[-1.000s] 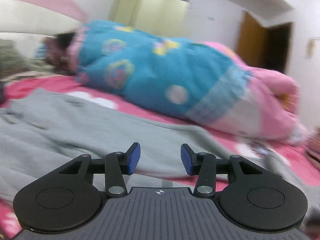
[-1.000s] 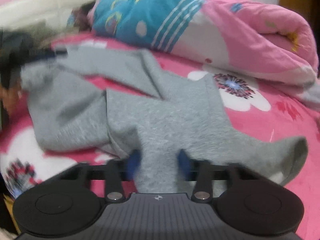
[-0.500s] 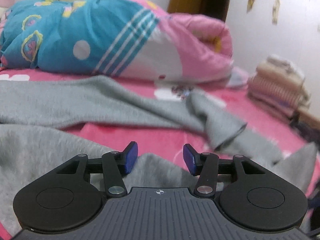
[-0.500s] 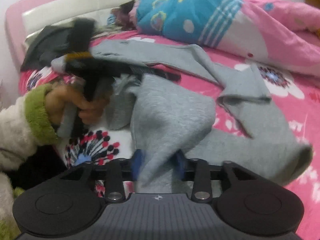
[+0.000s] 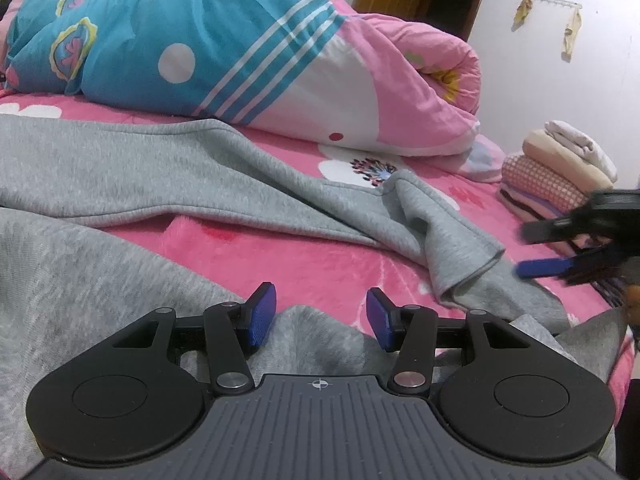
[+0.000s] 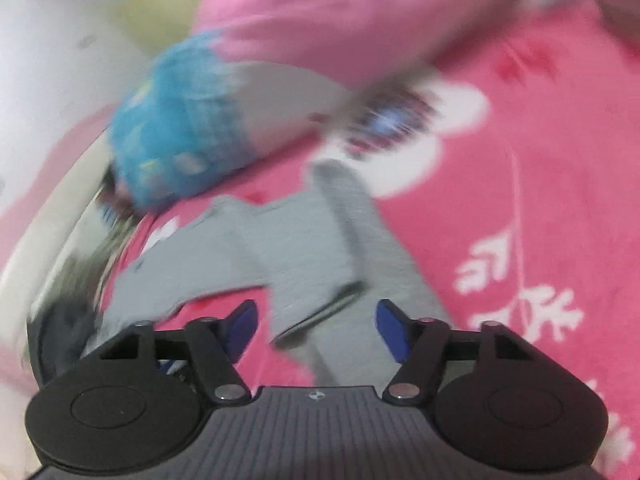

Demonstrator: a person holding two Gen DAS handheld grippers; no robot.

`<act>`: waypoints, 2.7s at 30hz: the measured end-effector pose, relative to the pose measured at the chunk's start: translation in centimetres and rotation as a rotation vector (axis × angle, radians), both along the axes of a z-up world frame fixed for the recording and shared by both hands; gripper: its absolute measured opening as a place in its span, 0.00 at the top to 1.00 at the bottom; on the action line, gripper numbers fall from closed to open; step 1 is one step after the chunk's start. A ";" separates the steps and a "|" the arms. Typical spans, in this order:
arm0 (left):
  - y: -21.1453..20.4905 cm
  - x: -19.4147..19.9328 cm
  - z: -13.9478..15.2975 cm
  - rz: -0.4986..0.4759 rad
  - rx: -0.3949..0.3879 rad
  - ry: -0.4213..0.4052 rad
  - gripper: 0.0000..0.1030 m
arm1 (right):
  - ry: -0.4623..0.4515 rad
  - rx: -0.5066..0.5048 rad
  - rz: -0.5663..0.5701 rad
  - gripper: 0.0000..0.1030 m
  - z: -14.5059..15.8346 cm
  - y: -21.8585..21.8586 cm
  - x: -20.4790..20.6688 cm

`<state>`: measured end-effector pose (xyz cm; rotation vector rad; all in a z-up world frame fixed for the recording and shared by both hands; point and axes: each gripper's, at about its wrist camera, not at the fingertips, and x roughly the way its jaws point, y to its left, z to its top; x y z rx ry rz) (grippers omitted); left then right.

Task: Fold clothes

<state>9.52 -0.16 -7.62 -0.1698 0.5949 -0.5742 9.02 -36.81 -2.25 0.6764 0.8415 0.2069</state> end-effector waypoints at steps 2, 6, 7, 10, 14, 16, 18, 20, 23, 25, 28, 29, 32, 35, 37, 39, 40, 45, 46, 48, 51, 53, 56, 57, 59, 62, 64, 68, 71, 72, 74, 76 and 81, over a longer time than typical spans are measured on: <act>0.0 0.0 0.0 0.003 -0.004 0.009 0.52 | 0.025 0.043 -0.030 0.45 -1.2 -0.8 1.0; 0.0 0.1 0.0 0.002 -0.007 0.010 0.52 | 0.024 0.015 -0.032 0.59 -1.8 -0.5 2.4; 0.1 0.2 0.0 0.006 -0.010 0.009 0.52 | 0.010 -0.008 -0.024 0.75 -1.3 -0.5 2.7; 1.0 1.2 0.6 0.046 -0.036 -0.006 0.52 | -0.032 -0.074 -0.001 0.91 -0.1 -0.2 3.5; 2.1 2.6 1.4 0.099 -0.070 -0.026 0.52 | -0.117 -0.192 0.000 0.92 2.6 -0.5 4.3; 2.7 3.2 1.8 0.126 -0.087 -0.036 0.52 | -0.164 -0.260 -0.018 0.92 4.3 -1.2 4.8; 3.3 3.9 2.2 0.152 -0.103 -0.046 0.52 | -0.208 -0.344 -0.042 0.92 6.0 -2.1 5.8; 3.9 4.7 2.5 0.185 -0.115 -0.054 0.52 | -0.236 -0.426 -0.070 0.93 7.5 -3.0 7.2; 5.0 6.9 1.9 0.271 -0.095 -0.023 0.52 | -0.256 -0.542 -0.105 0.94 8.9 -4.3 9.7; 5.6 8.1 1.2 0.314 -0.092 0.023 0.52 | -0.250 -0.577 -0.129 0.94 9.0 -5.4 11.4; 5.8 8.8 0.2 0.340 -0.069 0.073 0.52 | -0.239 -0.618 -0.168 0.95 8.7 -7.1 13.7; 5.7 9.0 0.0 0.345 -0.060 0.081 0.52 | -0.237 -0.625 -0.182 0.95 8.5 -7.7 14.3; 5.5 9.1 -0.2 0.350 -0.040 0.078 0.52 | -0.225 -0.637 -0.225 0.95 7.7 -9.5 16.0; 5.4 9.2 -0.3 0.356 -0.029 0.080 0.52 | -0.206 -0.640 -0.249 0.96 6.5 -11.0 17.7; 5.5 9.3 -0.4 0.358 -0.025 0.080 0.52 | -0.200 -0.643 -0.259 0.96 5.7 -11.7 18.7; 5.5 9.2 -0.4 0.358 -0.022 0.079 0.52 | -0.192 -0.642 -0.267 0.96 4.6 -12.2 19.6; 5.5 9.2 -0.4 0.358 -0.020 0.078 0.52 | -0.187 -0.642 -0.270 0.96 4.1 -12.5 20.1; 5.4 9.3 -0.5 0.358 -0.012 0.076 0.52 | -0.151 -0.679 -0.271 0.96 0.9 -13.2 22.5; 5.4 9.2 -0.5 0.358 -0.011 0.075 0.52 | -0.143 -0.692 -0.272 0.96 0.2 -13.2 23.0; 5.4 9.2 -0.5 0.358 -0.009 0.074 0.52 | -0.110 -0.731 -0.301 1.00 -1.3 -13.8 23.8; 5.3 9.3 -0.5 0.357 -0.005 0.074 0.52 | -0.059 -0.687 -0.359 1.00 -2.5 -15.8 23.9; 5.3 9.3 -0.5 0.357 -0.003 0.074 0.52 | -0.069 -0.597 -0.396 0.99 -2.3 -17.4 22.6; 5.3 9.2 -0.5 0.357 -0.005 0.073 0.52 | -0.074 -0.462 -0.390 0.95 -1.3 -18.6 19.7; 5.4 9.2 -0.6 0.357 -0.006 0.073 0.52 | -0.059 -0.417 -0.372 0.94 -1.2 -18.7 18.7; 5.4 9.2 -0.6 0.357 -0.010 0.072 0.52 | -0.031 -0.329 -0.336 0.72 -1.0 -18.9 16.7; 5.5 9.2 -0.6 0.357 -0.018 0.071 0.52 | 0.018 -0.279 -0.283 0.54 -1.0 -18.1 14.2; 5.6 9.2 -0.7 0.357 -0.026 0.072 0.52 | 0.051 -0.266 -0.273 0.54 -1.1 -17.4 12.8; 5.7 9.2 -0.8 0.357 -0.031 0.072 0.52 | 0.115 -0.203 -0.330 0.54 -1.0 -16.9 9.1; 5.7 9.2 -0.8 0.357 -0.034 0.073 0.52 | 0.160 -0.151 -0.382 0.54 -0.7 -16.7 6.8; 5.7 9.2 -0.8 0.357 -0.035 0.073 0.52 | 0.171 -0.134 -0.388 0.54 -0.7 -16.6 6.3; 5.8 9.2 -0.8 0.358 -0.037 0.073 0.52 | 0.193 -0.100 -0.400 0.53 -0.8 -16.3 5.5; 5.8 9.1 -0.9 0.358 -0.040 0.073 0.52 | 0.215 -0.066 -0.412 0.53 -0.9 -16.1 4.6; 6.0 9.0 -1.0 0.360 -0.055 0.073 0.52 | 0.217 -0.048 -0.427 0.71 -0.9 -15.4 3.7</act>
